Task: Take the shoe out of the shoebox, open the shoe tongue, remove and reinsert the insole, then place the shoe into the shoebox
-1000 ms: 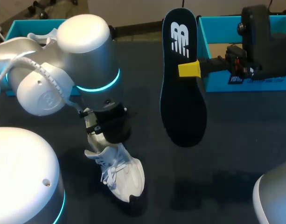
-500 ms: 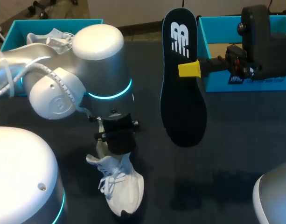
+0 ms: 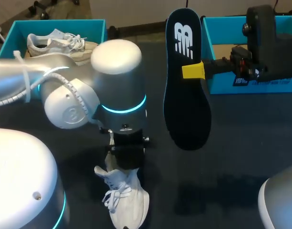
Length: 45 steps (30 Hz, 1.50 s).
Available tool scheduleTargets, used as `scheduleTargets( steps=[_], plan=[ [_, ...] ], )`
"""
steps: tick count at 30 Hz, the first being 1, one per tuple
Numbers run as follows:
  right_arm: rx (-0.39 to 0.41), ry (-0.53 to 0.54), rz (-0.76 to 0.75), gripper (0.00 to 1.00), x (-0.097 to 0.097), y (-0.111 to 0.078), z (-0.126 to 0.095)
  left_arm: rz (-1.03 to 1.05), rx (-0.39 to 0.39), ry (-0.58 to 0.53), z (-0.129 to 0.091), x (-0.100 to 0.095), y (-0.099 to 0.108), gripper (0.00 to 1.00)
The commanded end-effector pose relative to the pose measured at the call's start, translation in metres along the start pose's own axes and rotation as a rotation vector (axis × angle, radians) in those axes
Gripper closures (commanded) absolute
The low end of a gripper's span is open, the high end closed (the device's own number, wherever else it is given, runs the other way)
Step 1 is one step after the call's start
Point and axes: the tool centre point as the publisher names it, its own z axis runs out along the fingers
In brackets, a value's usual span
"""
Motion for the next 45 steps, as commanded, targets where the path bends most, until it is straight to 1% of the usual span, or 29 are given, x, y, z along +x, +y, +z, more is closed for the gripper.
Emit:
scheduleTargets(
  steps=[1,11,24,25,26,28,29,31,32,34,35,36,42,43,44,45],
  plan=[
    [0.005,0.000,0.002,1.00,-0.002,0.003,0.003,0.002,0.011,0.015,0.015,-0.015,0.001,1.00],
    [0.005,0.000,0.002,1.00,-0.002,0.003,0.003,-0.002,0.017,0.024,0.026,-0.020,0.001,1.00],
    [0.005,0.000,0.002,1.00,-0.002,0.003,0.003,0.038,0.006,-0.001,0.037,-0.025,0.004,1.00],
    [0.005,0.000,0.002,1.00,-0.002,0.003,0.003,0.037,0.008,-0.003,0.038,-0.026,0.004,0.85],
    [0.005,0.000,0.002,1.00,-0.002,0.003,0.003,0.038,0.009,-0.005,0.038,-0.026,0.004,0.80],
    [0.005,0.000,0.002,1.00,-0.002,0.003,0.003,0.041,0.007,-0.008,0.038,-0.027,0.004,0.79],
    [0.005,0.000,0.002,1.00,-0.002,0.003,0.003,0.042,0.004,-0.009,0.038,-0.027,0.004,0.73],
    [0.005,0.000,0.002,1.00,-0.002,0.003,0.003,0.036,-0.004,-0.020,0.035,-0.029,0.005,0.56],
    [0.005,0.000,0.002,1.00,-0.002,0.003,0.003,0.035,-0.003,-0.026,0.033,-0.029,0.005,0.53],
    [0.005,0.000,0.002,1.00,-0.002,0.003,0.003,0.035,-0.006,-0.046,0.026,-0.028,0.006,0.28],
    [0.005,0.000,0.002,1.00,-0.002,0.003,0.003,0.036,-0.010,-0.053,0.022,-0.028,0.007,0.07],
    [0.005,0.000,0.002,1.00,-0.002,0.003,0.003,0.035,-0.015,-0.066,0.018,-0.027,0.008,0.01],
    [0.005,0.000,0.002,1.00,-0.002,0.003,0.003,0.010,-0.022,-0.179,-0.018,-0.017,0.018,0.00],
    [0.005,0.000,0.002,1.00,-0.002,0.003,0.003,0.006,-0.025,-0.218,-0.031,-0.013,0.022,0.00],
    [0.005,0.000,0.002,1.00,-0.002,0.003,0.003,0.001,-0.039,-0.248,-0.041,-0.010,0.025,0.00],
    [0.005,0.000,0.002,1.00,-0.002,0.003,0.003,0.009,-0.036,-0.278,-0.050,-0.007,0.026,0.00]
  ],
)
